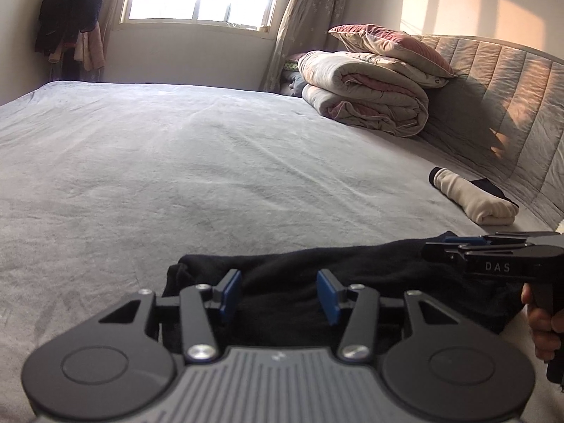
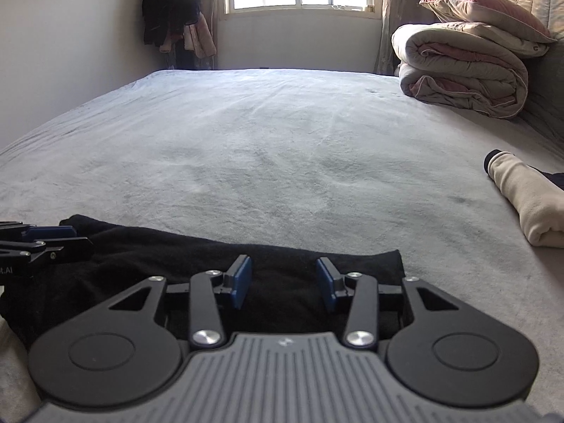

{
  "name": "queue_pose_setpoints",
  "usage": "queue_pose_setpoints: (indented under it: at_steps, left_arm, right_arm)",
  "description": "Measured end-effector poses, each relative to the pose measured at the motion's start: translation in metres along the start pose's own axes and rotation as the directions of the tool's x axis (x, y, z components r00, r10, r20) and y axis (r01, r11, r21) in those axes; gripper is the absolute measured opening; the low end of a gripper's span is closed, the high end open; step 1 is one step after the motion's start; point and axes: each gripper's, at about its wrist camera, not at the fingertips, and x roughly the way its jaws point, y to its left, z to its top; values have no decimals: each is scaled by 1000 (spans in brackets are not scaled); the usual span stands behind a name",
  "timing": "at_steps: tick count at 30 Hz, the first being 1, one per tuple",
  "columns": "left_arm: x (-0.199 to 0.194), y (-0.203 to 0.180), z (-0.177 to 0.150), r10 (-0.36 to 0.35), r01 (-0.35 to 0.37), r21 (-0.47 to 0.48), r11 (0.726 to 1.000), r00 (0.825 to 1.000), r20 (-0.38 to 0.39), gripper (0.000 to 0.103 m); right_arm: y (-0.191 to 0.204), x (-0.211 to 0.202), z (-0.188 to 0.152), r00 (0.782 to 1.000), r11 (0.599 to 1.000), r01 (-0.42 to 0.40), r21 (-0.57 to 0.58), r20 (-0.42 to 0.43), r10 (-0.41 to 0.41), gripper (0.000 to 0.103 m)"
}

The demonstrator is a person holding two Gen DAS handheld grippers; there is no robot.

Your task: Fold clothes

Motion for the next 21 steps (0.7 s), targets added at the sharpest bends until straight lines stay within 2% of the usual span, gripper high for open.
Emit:
queue_pose_setpoints:
  at_steps: [6,10,13,16,21]
  left_arm:
    - [6,3,-7,-24,27,32,999,997,-71,50]
    - [7,7,-9,-31,33,21,999,995,-98,50]
    - [4,9,-3,-29,29,-5,1000,995,-98,50]
    - [1,13,1,-28,24,-41,999,995,-98,50]
    - [-2,25,8,-29,11,-137,991,991,-133,51]
  right_arm:
    - [-10,-9,-18,998,999,39,23,-43,-38,44]
    - [-18,-12,-27,997,997,54,54,-58,-51,45]
    - [-21,-22,-24,997,995,57,84,-55,-52,47]
    - [-24,-32,-22,997,992,67,110,-56,-61,53]
    - [-32,-47,-22,992,985,113,129,-74,-104,57]
